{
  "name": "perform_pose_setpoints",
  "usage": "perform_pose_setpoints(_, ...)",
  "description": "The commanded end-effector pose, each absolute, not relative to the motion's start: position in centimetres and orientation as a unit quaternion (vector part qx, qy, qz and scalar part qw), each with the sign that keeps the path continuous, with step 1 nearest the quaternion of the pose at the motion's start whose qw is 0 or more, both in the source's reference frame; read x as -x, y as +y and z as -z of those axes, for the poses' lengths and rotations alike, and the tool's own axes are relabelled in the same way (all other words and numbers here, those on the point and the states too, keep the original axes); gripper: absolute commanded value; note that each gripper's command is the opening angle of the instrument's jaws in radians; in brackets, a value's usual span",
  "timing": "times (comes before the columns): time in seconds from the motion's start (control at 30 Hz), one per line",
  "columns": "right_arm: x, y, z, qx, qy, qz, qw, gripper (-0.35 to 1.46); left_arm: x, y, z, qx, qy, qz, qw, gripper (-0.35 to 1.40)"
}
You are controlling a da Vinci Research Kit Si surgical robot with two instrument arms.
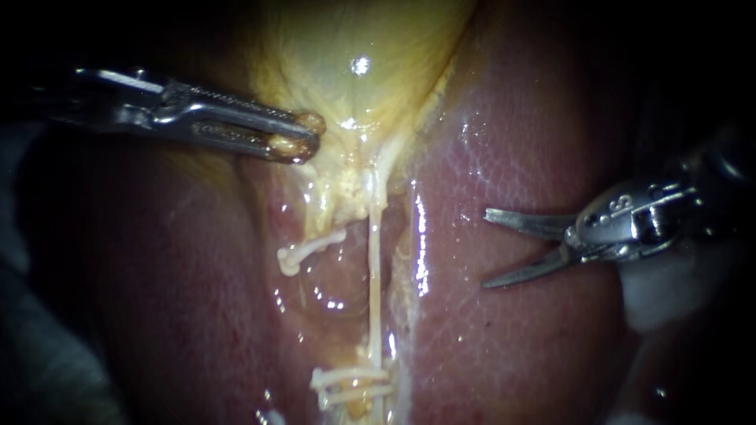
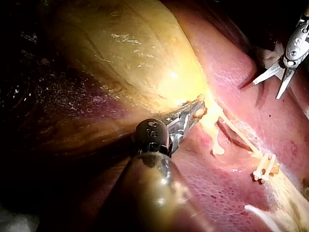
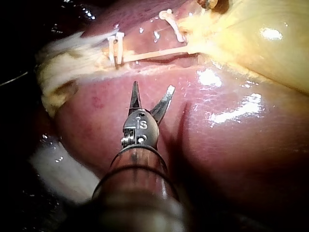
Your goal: Go back from the cut left tube
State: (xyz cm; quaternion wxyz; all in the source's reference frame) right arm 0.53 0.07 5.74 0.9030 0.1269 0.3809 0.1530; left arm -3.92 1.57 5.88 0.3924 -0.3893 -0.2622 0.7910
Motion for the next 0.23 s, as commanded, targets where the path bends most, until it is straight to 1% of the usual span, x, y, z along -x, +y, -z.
perform_pose_setpoints(0.03,-0.53,0.07,-5.74,-0.127,0.381,-0.153,0.903,1.45,3.91,1.57,-5.88,0.389,-0.262,-0.791,0.393,-0.35)
perform_pose_setpoints(0.23,-0.53,0.06,-5.74,-0.127,0.381,-0.153,0.903,1.45,3.90,1.58,-5.87,0.389,-0.263,-0.791,0.392,-0.35)
